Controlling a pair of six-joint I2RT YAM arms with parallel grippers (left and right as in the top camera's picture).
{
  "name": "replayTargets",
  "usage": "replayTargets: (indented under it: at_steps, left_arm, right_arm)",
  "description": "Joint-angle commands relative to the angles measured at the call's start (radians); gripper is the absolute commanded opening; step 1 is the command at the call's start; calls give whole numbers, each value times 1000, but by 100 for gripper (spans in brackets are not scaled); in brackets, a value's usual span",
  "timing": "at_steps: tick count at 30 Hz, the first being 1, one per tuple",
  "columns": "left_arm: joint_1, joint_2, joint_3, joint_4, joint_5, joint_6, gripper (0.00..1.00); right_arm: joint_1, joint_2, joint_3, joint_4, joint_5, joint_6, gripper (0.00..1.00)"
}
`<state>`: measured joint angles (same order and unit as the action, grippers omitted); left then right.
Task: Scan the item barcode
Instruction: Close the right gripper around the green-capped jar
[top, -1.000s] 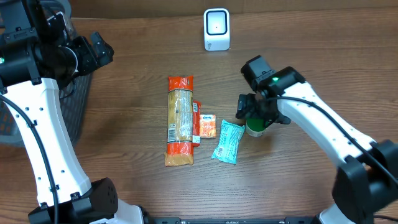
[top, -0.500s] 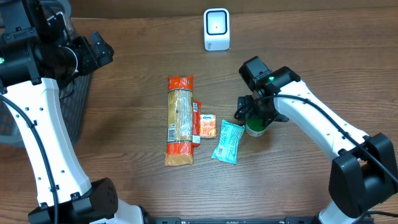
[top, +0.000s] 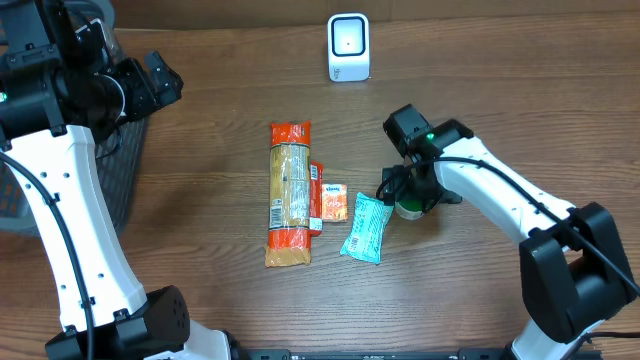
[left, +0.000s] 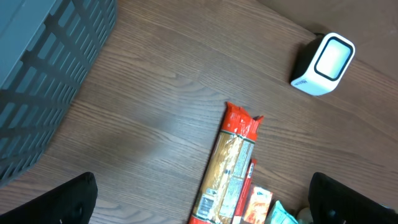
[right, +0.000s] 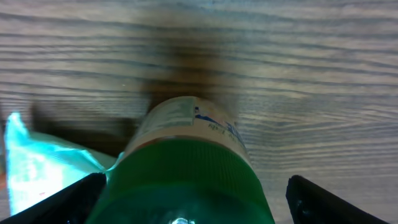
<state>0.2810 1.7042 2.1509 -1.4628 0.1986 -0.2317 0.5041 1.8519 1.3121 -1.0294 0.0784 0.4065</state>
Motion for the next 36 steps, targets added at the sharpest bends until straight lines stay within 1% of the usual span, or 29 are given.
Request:
replayTargets:
  at_steps: [1, 4, 5, 10, 12, 13, 17, 25, 32, 36]
  left_arm:
    - [-6, 9, 2, 1, 8, 18, 99]
    - [-7, 9, 2, 1, 8, 19, 99]
    - [-7, 9, 2, 0, 8, 18, 100]
    - [-7, 9, 2, 0, 8, 19, 100]
    - [-6, 9, 2, 0, 8, 18, 100]
    - [-6, 9, 2, 1, 8, 19, 100]
    - [-7, 9, 2, 0, 8, 18, 99]
    - [-6, 9, 2, 0, 8, 18, 100]
    - [-6, 9, 2, 0, 8, 18, 100]
    - [-6, 9, 2, 0, 8, 19, 99]
  right_arm:
    - [0, 8, -36, 32, 7, -11, 95]
    - [0, 8, -47, 51, 8, -11, 94]
    - [0, 8, -48, 52, 11, -12, 92]
    - [0, 8, -47, 45, 16, -16, 91]
    - [0, 8, -47, 50, 33, -15, 82]
    - [-1, 8, -47, 53, 44, -14, 79]
    - [-17, 8, -47, 56, 61, -11, 77]
    - [-89, 8, -47, 57, 47, -13, 77]
    - [-92, 8, -47, 24, 24, -22, 78]
    - [-92, 8, -47, -2, 22, -17, 80]
